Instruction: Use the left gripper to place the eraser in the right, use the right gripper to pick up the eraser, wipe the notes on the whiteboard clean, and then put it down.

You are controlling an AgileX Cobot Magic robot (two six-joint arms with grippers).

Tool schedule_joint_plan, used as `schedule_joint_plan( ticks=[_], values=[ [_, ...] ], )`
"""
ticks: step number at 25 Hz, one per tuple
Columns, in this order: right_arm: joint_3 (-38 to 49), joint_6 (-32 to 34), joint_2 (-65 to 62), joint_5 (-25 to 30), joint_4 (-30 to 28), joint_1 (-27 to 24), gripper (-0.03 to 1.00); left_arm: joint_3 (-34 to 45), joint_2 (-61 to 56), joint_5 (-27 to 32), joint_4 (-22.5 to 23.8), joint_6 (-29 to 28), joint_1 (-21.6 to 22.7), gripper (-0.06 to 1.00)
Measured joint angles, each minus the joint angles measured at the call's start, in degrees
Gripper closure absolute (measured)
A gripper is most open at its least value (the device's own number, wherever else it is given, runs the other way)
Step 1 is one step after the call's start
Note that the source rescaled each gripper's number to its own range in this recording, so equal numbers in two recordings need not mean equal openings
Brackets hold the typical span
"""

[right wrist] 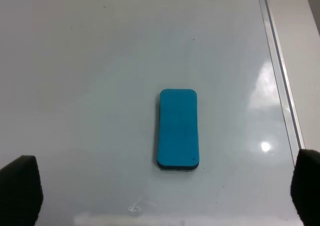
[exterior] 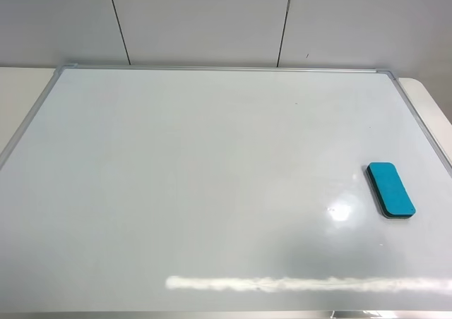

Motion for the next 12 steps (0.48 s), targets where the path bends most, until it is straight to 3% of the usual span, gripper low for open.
schedule_joint_plan(
  ticks=[12],
  values=[
    [0.0, 0.0, 0.0, 0.0, 0.0, 0.0, -0.03, 0.0, 0.0, 0.0, 0.0, 0.0, 0.0, -0.06]
  ],
)
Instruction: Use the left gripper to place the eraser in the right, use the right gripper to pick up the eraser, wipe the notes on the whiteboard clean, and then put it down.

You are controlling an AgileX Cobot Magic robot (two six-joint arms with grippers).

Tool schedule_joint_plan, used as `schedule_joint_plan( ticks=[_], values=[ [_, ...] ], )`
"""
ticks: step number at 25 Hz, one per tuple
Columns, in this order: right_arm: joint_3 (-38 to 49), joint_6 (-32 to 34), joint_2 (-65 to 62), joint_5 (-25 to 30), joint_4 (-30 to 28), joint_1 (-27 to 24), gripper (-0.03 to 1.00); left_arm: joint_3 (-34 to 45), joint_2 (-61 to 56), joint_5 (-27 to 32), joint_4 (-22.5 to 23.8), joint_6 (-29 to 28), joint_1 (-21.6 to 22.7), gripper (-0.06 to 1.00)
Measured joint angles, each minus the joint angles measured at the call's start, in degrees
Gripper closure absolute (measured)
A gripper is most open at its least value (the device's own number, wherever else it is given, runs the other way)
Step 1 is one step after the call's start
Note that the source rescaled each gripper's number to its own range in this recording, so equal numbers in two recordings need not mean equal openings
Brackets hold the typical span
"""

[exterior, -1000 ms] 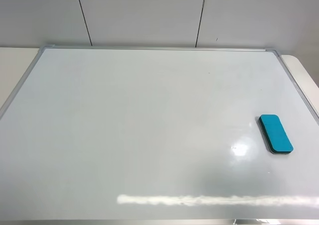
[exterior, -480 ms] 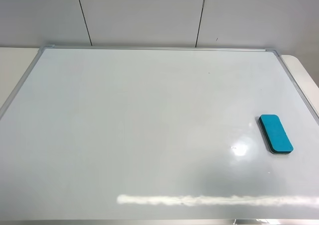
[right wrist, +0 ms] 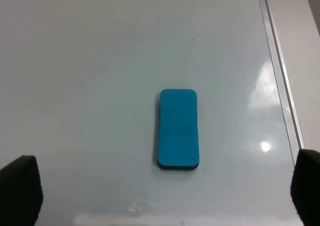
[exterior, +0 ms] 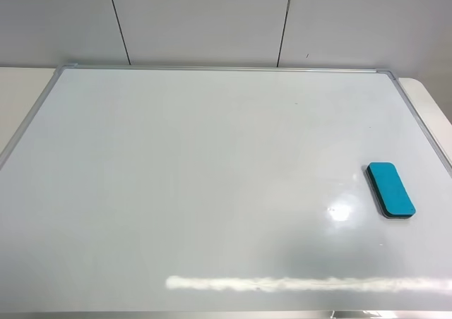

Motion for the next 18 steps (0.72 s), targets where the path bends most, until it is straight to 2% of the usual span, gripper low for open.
schedule_joint_plan(
  ticks=[18],
  values=[
    [0.0, 0.0, 0.0, 0.0, 0.0, 0.0, -0.03, 0.0, 0.0, 0.0, -0.05, 0.0, 0.0, -0.06]
  ],
)
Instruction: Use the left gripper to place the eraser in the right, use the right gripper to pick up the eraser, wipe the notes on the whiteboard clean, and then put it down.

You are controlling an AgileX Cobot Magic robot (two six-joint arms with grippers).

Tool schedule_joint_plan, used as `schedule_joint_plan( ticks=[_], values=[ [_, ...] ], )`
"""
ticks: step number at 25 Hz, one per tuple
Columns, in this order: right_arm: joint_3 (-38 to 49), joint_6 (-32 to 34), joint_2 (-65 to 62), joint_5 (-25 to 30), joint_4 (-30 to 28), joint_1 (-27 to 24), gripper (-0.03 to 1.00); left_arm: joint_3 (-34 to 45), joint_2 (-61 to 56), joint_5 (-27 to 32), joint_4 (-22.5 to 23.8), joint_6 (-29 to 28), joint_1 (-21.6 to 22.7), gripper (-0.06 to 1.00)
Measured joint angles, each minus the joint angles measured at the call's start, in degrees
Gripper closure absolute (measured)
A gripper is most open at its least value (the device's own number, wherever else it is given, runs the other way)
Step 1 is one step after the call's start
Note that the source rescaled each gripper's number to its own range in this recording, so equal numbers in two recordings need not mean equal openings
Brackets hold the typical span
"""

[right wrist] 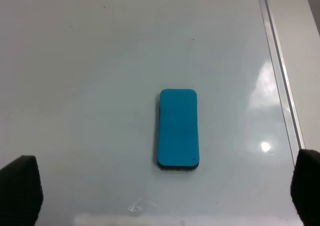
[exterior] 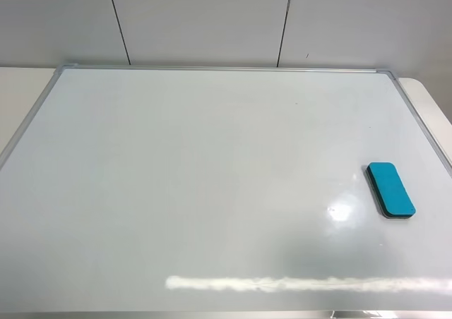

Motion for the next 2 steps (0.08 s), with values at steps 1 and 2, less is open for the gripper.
schedule_joint_plan(
  ticks=[1, 2],
  values=[
    [0.0, 0.0, 0.0, 0.0, 0.0, 0.0, -0.03, 0.0, 0.0, 0.0, 0.0, 0.0, 0.0, -0.06],
    [0.0, 0.0, 0.0, 0.0, 0.0, 0.0, -0.03, 0.0, 0.0, 0.0, 0.0, 0.0, 0.0, -0.06]
  ],
)
